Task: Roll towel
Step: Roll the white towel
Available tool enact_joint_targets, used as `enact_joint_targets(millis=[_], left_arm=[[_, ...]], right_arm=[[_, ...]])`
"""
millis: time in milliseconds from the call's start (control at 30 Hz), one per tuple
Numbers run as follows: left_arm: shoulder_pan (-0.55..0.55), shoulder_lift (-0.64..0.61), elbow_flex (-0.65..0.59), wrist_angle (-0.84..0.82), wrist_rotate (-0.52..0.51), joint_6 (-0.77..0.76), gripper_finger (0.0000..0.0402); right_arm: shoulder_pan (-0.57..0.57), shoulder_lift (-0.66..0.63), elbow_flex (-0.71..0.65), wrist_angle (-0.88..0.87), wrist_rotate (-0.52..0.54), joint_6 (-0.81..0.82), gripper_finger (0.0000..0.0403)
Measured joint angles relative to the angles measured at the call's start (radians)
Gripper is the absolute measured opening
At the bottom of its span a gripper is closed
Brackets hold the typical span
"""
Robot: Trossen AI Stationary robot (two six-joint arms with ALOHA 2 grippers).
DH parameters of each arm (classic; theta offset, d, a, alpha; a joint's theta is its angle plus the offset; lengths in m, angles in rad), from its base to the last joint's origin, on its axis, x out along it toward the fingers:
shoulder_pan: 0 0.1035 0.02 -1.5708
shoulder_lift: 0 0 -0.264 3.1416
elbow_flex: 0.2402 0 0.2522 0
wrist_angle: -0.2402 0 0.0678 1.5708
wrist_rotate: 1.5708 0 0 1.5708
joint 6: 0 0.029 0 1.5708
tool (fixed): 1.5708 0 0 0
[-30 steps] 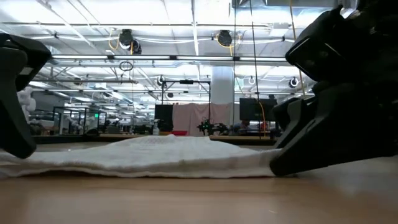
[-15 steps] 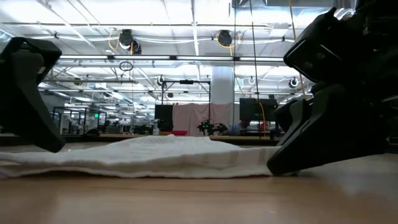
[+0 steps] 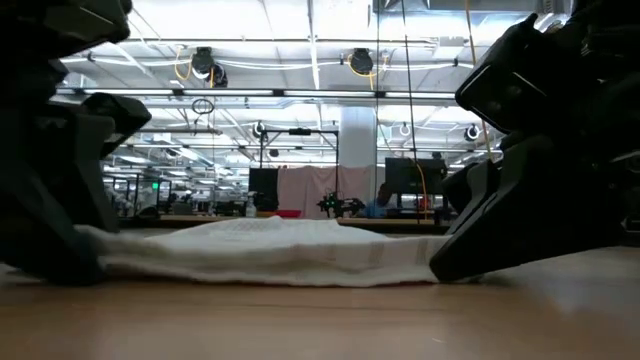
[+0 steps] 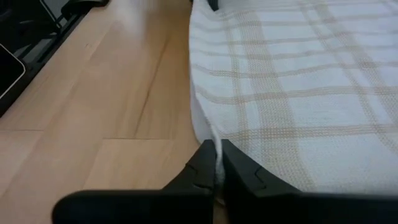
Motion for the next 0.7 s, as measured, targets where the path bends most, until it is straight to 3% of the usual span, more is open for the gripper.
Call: enact_joint_targets(millis=[100, 300, 467, 700], left_arm=[[0.003, 0.000, -0.001, 0.001, 0.008, 0.000, 0.0014], [0.003, -0.033, -0.006, 0.027, 0.021, -0.002, 0.0010], [0.004, -0.089, -0.011, 0.013, 0.076, -0.054, 0.0006], [0.032, -0.104, -0.010, 0.030, 0.157, -0.131, 0.0005]], right_arm=[[0.000, 0.000, 0.000, 0.004, -0.003, 0.000, 0.0006], [0.010, -0.049, -0.004, -0.036, -0.030, -0.053, 0.0019], [0.065, -0.135, -0.004, -0.083, -0.018, -0.200, 0.0072], [0.182, -0.141, -0.004, -0.136, 0.166, -0.348, 0.0160]])
